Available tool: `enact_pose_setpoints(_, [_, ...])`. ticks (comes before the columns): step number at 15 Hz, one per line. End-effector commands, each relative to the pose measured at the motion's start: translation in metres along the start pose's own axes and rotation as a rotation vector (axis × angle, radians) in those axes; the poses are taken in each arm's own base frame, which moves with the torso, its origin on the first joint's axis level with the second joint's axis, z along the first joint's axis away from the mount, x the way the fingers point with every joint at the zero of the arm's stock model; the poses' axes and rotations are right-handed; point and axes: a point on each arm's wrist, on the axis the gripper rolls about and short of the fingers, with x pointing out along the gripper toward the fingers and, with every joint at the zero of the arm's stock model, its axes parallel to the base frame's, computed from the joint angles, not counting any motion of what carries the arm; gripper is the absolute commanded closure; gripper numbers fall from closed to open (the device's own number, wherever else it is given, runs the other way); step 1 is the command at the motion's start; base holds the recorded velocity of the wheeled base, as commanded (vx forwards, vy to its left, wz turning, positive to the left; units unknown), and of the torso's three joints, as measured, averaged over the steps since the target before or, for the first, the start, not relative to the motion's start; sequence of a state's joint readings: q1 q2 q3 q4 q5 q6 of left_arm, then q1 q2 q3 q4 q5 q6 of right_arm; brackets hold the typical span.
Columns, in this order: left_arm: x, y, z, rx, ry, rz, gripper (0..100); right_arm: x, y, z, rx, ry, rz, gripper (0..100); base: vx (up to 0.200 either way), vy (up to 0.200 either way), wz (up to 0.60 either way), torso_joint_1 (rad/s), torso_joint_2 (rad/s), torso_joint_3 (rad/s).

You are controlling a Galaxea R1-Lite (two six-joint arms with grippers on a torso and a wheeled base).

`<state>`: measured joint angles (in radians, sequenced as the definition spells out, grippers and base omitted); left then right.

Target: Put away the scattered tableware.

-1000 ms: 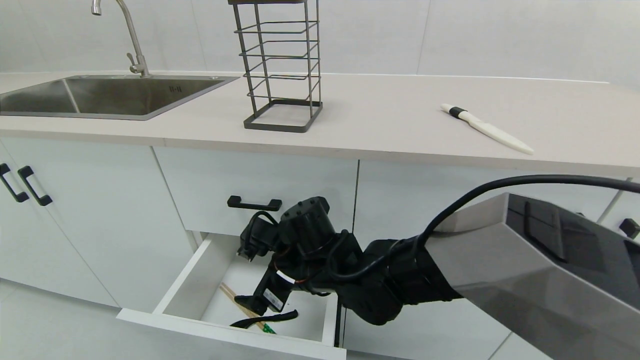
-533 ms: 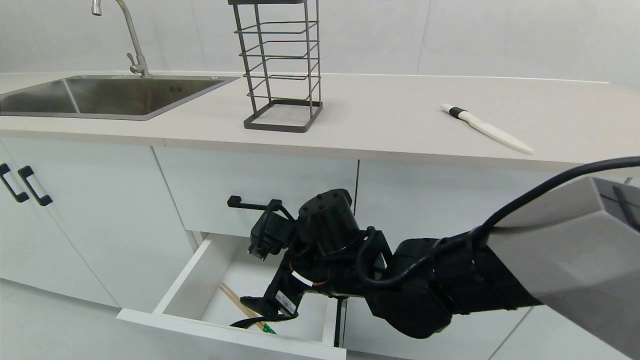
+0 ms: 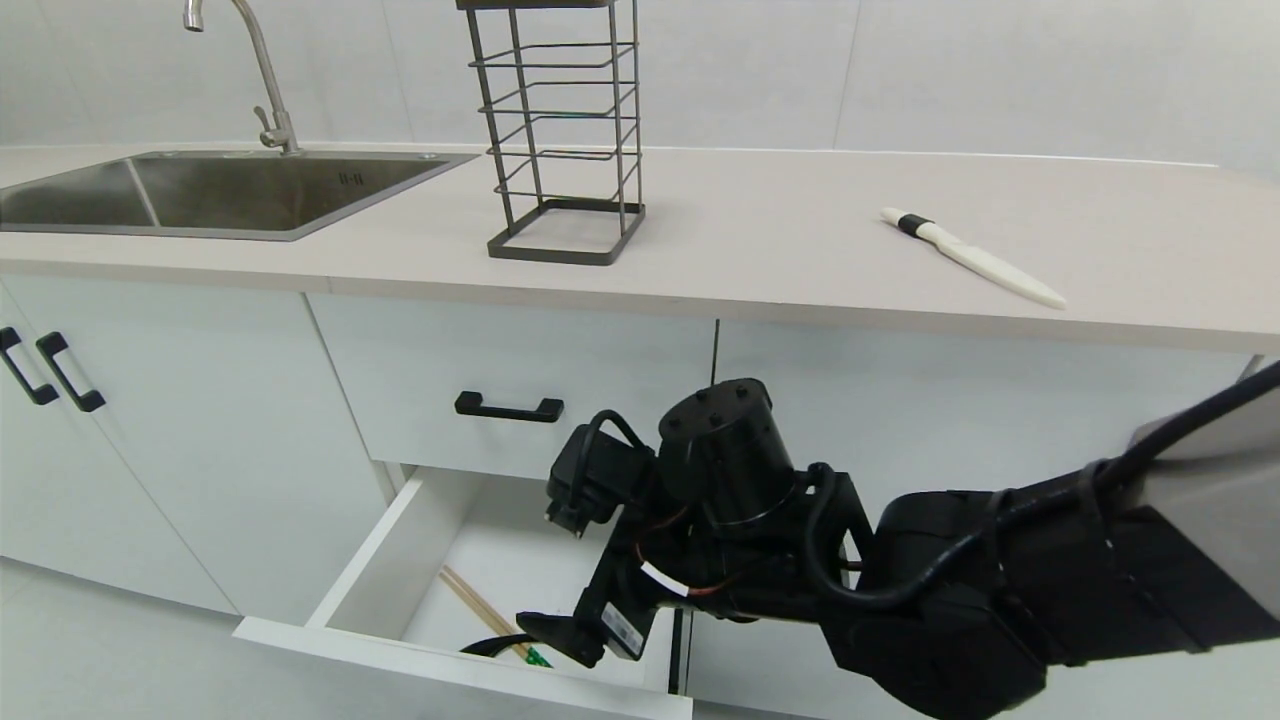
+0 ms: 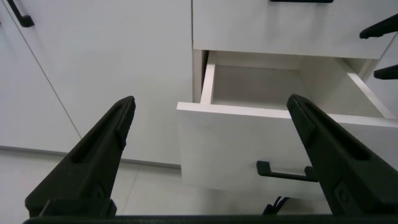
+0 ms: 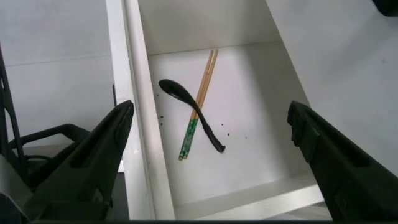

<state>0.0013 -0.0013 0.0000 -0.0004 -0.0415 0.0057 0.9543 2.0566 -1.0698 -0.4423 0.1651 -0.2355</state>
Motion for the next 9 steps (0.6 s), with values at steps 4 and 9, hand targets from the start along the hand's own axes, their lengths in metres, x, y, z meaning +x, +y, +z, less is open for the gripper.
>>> enact_pose_setpoints(4, [0.000, 0.000, 0.000, 0.000, 0.002, 0.000, 0, -0.041, 0.006, -0.002, 0.036, -0.009, -0.009, 0, 0.000, 0.000, 0.00, 0.000, 0.00, 0.000])
enact_pose_setpoints(9, [0.000, 0.000, 0.000, 0.000, 0.002, 0.000, 0, -0.103, 0.011, -0.026, 0.072, -0.013, -0.045, 0, 0.000, 0.000, 0.00, 0.000, 0.00, 0.000])
